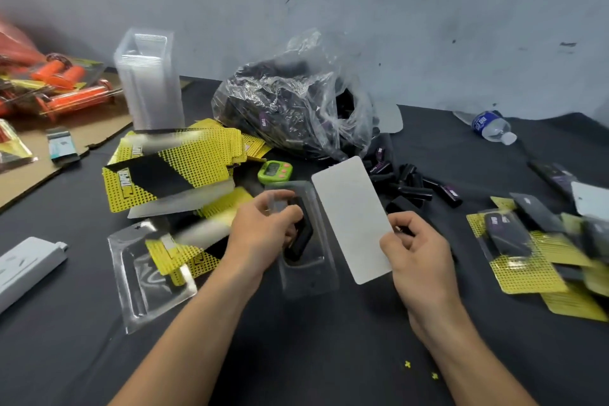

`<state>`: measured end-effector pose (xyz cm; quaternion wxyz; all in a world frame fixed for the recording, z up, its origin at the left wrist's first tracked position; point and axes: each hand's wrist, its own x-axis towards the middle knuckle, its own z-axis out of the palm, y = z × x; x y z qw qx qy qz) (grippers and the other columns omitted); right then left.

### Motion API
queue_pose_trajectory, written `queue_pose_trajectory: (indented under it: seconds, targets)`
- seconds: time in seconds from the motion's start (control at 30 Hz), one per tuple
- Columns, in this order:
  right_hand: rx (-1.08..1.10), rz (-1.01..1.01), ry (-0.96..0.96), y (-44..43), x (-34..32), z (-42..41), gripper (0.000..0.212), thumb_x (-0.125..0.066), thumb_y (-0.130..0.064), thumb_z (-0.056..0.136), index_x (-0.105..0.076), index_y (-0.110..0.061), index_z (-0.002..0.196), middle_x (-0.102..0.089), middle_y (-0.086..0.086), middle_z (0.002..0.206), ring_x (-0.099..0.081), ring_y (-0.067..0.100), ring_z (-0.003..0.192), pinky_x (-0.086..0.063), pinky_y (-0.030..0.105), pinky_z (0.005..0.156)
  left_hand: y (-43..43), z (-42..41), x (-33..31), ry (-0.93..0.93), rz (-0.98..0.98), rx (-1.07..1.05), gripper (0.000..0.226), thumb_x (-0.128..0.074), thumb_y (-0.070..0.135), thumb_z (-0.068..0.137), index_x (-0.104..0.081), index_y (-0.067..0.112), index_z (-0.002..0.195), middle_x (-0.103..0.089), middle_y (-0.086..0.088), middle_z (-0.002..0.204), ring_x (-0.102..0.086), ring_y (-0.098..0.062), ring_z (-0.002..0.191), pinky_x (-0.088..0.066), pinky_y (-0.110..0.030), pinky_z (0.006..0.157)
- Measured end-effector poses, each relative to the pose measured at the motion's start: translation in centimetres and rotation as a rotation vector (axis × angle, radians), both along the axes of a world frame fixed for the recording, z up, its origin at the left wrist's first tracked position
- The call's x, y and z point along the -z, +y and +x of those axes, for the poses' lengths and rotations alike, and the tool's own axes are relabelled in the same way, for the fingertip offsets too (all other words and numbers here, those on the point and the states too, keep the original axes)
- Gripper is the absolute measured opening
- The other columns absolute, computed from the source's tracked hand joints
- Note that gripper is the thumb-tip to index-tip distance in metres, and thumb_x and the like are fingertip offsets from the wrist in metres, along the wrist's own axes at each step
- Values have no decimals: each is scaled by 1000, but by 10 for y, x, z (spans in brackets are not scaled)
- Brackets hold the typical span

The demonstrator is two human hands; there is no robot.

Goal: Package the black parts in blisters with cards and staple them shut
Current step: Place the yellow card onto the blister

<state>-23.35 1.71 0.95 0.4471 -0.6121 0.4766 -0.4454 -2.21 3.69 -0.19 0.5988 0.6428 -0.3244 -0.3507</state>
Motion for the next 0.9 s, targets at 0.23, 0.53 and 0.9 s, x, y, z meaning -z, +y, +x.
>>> queue_pose_trajectory:
  seconds: [0.23, 0.53, 0.9]
  targets:
    - [-55, 115, -73, -2, 2, 1, 41, -51, 4, 94, -70, -30, 83, -76, 3, 75, -65, 10, 61, -43, 19, 48, -2, -9, 6, -236, 69, 33, 29, -75, 28, 82, -73, 36, 110, -78, 14, 96, -73, 1, 83, -58, -20, 67]
    - [137, 50, 258, 0, 3, -3, 35, -50, -4, 91, -59, -37, 101, -67, -9, 65, -56, 6, 54, -40, 30, 55, -3, -19, 7, -338, 77, 24, 38, -77, 28, 82, -62, 42, 114, -72, 22, 99, -66, 7, 94, -53, -20, 78]
    - [40, -131, 1053, 20, 3, -4, 48, -56, -68, 84, -43, -35, 117, -53, -13, 122, -48, 19, 112, -42, 38, 95, -6, -20, 10, -345, 81, -42, 32, -78, 25, 81, -54, 37, 98, -69, 20, 98, -61, 13, 90, -46, -17, 72]
